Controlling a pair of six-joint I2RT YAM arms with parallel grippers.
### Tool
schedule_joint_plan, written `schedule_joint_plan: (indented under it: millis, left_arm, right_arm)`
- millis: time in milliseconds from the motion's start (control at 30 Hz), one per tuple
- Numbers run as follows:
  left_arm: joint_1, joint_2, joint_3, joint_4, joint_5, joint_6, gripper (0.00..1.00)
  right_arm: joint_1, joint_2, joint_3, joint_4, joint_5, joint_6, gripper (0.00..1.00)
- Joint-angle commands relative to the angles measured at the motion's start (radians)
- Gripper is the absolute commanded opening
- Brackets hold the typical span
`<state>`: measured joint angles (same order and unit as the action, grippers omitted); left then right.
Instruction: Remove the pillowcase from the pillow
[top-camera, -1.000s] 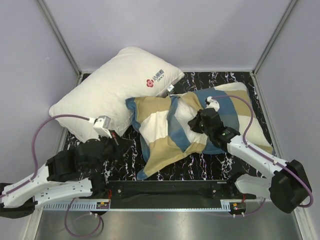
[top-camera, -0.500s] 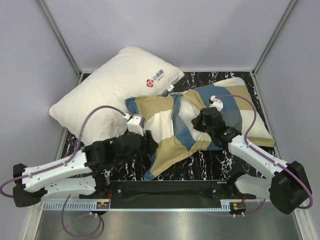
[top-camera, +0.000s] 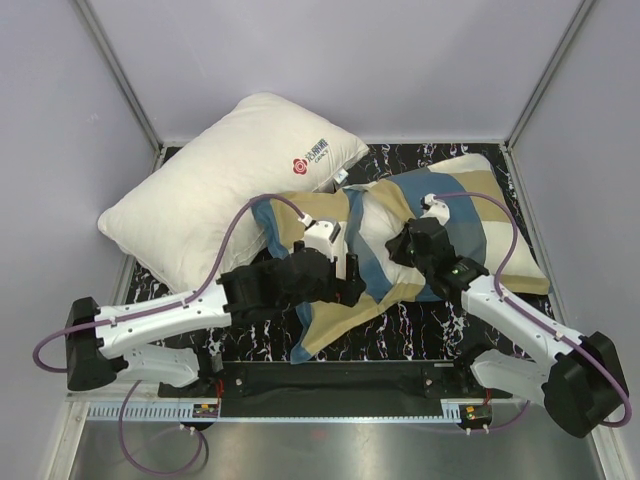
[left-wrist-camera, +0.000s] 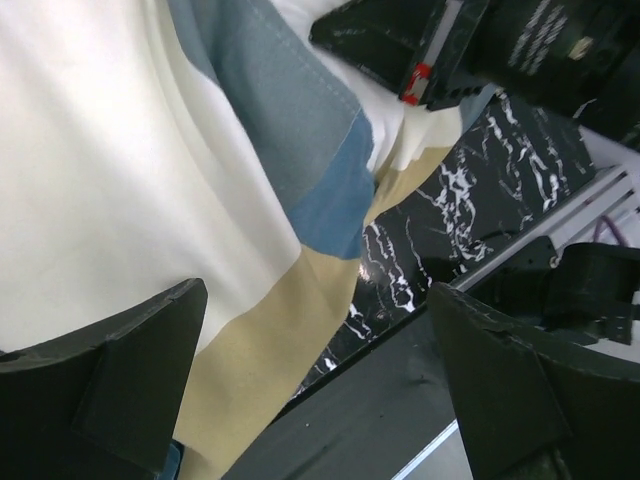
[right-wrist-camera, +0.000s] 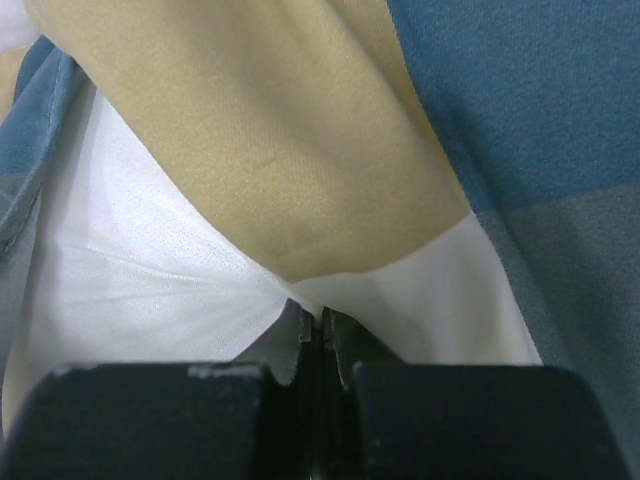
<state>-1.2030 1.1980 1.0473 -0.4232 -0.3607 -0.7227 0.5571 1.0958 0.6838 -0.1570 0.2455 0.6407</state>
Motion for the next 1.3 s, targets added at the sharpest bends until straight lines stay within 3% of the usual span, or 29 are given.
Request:
schedule_joint_plan:
  millis: [0, 100, 133, 167, 200, 267, 300, 500, 867, 1100, 1267]
  left_arm:
    - [-0.001, 0.012, -0.026, 0.04, 0.023, -0.007, 0.98]
    - [-0.001, 0.015, -0.062, 0.032, -0.01, -0.018, 0.96]
    - [-0.001, 0.021, -0.066, 0.032, -0.015, -0.017, 0.93]
    - [0.0, 0.025, -0.066, 0.032, -0.015, -0.012, 0.83]
    - [-0.001, 0.025, -0.064, 0.032, -0.02, -0.009, 0.58]
    - [0.0, 0.028, -0.063, 0.032, -0.021, -0.003, 0.25]
    - [0.0, 0.023, -0.053, 0.026, -0.027, -0.001, 0.0]
    - [0.0, -0.081, -0.052, -0.052, -0.093, 0.008, 0.0]
    - [-0.001, -0.561, -0.216, -0.334, -0.195, -0.168, 0.0]
    - [-0.001, -0.531, -0.288, -0.374, -0.199, -0.211, 0.0]
    - [0.0, -0.439, -0.216, -0.174, -0.216, -0.071, 0.0]
  right_arm:
    - [-0.023, -0.002, -0.032, -0.122, 0.08, -0.03, 0.0]
    - [-0.023, -0.001, -0.033, -0.119, 0.077, -0.03, 0.0]
    - [-0.023, -0.001, -0.036, -0.119, 0.074, -0.032, 0.0]
    - [-0.023, 0.001, -0.036, -0.112, 0.071, -0.032, 0.0]
    - [-0.023, 0.001, -0.036, -0.11, 0.071, -0.03, 0.0]
    - [-0.025, 0.004, -0.036, -0.108, 0.066, -0.03, 0.0]
    - [-0.023, 0.004, -0.036, -0.108, 0.066, -0.032, 0.0]
    - [-0.023, 0.01, -0.038, -0.104, 0.078, -0.038, 0.0]
    - [-0.08, 0.013, -0.041, -0.115, 0.1, -0.062, 0.0]
    - [-0.137, -0.026, -0.058, -0.148, 0.095, -0.076, 0.0]
    - [-0.138, -0.106, -0.078, -0.139, 0.065, -0.088, 0.0]
